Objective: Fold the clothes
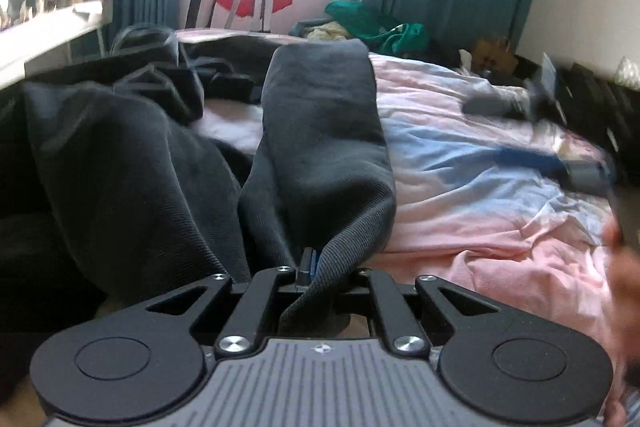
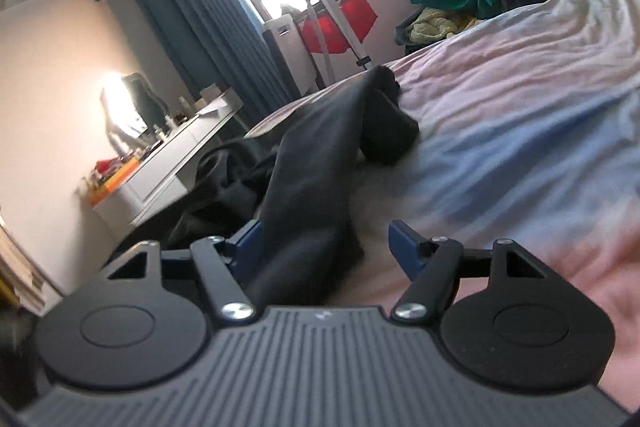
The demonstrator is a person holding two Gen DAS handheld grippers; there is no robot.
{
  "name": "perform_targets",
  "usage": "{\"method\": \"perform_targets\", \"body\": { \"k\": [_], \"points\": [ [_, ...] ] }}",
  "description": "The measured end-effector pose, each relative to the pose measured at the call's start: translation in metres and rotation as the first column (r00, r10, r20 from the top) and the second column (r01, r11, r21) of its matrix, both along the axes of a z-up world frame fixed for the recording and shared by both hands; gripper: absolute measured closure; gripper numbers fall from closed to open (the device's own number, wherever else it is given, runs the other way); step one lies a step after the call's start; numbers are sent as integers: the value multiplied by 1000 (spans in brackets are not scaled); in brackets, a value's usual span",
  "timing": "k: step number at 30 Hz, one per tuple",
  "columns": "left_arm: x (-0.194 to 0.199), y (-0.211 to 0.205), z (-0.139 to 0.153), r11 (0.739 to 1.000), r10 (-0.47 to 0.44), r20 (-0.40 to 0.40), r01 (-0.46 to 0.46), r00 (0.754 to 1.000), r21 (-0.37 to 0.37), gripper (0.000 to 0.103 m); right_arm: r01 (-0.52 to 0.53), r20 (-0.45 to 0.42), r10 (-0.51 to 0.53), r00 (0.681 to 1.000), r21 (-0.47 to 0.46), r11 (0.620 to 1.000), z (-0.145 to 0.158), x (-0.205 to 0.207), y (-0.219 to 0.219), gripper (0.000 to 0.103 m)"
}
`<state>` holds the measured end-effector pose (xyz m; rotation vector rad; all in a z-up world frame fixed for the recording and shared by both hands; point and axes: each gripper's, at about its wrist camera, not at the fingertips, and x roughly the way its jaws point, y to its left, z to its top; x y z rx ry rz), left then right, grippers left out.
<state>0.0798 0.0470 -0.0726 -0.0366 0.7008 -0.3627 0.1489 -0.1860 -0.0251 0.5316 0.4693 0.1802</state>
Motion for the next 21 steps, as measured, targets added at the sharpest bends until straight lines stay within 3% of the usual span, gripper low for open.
{"method": "perform_targets", "body": {
  "k": [8, 11, 15, 16, 17, 19, 21],
  "points": [
    [30, -5, -19, 999, -12, 31, 13, 999, -31, 95, 45, -74, -51, 996, -82, 996, 13, 182, 4, 31],
    [35, -6, -26, 999, -38, 67, 39, 997, -18, 96, 112, -149, -143, 978, -196, 974, 11, 247, 12, 36],
    [42, -6, -34, 997, -59, 97, 64, 993, -45, 97, 153, -193, -198, 961, -226, 962, 3, 297, 15, 40],
    [45, -6, -34, 996, -63, 97, 69, 993, -57, 97, 161, -202, -209, 957, -229, 960, 0, 308, 16, 58],
    [47, -6, -35, 995, -67, 97, 74, 993, -72, 97, 169, -211, -220, 953, -232, 958, -2, 319, 17, 83],
    [50, -7, -35, 993, -76, 105, 85, 992, -84, 97, 183, -217, -241, 946, -253, 950, -5, 336, 19, 95],
    [53, -8, -36, 991, -85, 115, 96, 990, -93, 97, 196, -180, -260, 949, -310, 930, 4, 333, 24, 97]
  ]
}}
